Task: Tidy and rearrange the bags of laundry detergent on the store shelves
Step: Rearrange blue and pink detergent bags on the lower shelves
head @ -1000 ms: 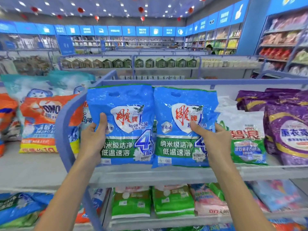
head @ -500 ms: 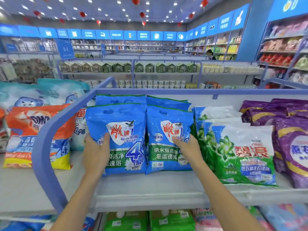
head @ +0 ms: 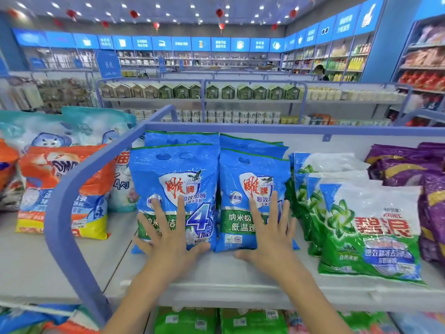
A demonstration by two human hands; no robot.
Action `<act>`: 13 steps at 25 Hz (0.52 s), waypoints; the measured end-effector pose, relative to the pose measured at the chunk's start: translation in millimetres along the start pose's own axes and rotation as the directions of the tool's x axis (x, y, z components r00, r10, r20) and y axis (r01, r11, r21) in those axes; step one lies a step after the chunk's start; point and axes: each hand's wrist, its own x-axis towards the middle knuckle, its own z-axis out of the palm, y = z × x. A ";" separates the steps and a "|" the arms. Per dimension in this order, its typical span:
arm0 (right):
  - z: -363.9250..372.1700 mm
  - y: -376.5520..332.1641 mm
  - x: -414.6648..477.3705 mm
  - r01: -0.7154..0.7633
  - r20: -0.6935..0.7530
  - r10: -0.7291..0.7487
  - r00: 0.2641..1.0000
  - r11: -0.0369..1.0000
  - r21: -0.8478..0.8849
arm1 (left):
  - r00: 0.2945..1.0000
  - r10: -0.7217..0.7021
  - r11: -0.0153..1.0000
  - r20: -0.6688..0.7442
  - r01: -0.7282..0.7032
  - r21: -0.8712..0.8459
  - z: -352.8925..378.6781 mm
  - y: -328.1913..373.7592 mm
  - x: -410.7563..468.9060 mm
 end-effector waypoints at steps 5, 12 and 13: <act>0.5 -0.4 27.8 -0.028 0.100 0.034 0.994 0.998 -0.062 | 0.999 -0.004 1.000 -0.035 0.005 0.016 0.6 -1.0 6.2; 9.9 -2.6 14.9 -0.006 0.037 0.008 0.999 0.998 -0.067 | 0.992 0.023 1.000 -0.125 -0.020 0.023 5.1 -1.1 -1.2; 9.8 -4.8 11.2 -0.004 0.053 0.007 0.999 0.999 -0.046 | 0.989 0.025 0.999 -0.149 -0.021 0.030 4.7 -1.9 -5.6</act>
